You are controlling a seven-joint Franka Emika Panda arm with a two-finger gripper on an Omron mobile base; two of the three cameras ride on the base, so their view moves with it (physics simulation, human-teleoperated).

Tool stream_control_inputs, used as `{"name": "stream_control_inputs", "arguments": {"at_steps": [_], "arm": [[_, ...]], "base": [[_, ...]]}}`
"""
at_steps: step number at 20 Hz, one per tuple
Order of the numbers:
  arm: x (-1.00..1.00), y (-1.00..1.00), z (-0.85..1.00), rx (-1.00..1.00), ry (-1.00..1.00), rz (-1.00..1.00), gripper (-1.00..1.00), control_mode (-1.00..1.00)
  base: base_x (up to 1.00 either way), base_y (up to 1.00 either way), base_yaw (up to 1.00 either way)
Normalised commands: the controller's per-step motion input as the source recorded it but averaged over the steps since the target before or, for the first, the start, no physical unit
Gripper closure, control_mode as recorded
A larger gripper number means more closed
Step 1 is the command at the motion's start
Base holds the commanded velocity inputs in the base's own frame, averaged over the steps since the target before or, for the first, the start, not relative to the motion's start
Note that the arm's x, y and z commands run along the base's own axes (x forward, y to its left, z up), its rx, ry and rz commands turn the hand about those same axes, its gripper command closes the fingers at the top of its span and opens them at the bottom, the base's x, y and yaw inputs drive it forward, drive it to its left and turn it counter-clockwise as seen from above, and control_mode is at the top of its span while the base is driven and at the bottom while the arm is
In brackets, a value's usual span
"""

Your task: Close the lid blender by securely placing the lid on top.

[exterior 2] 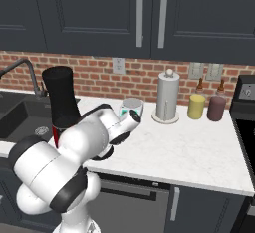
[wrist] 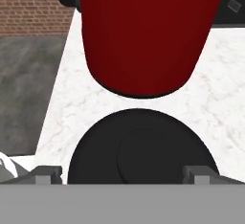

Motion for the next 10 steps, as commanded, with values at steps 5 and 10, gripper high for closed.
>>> {"name": "stream_control_inputs", "arguments": {"at_steps": [5,10], "arm": [[0.09,0.07,-0.18,0.00,0.00,0.00,-1.00,-1.00],[0.07,0.04,-0.14,0.00,0.00,0.00,-1.00,-1.00]], "base": [[0.00,0.00,0.00],[0.00,0.00,0.00]]}}
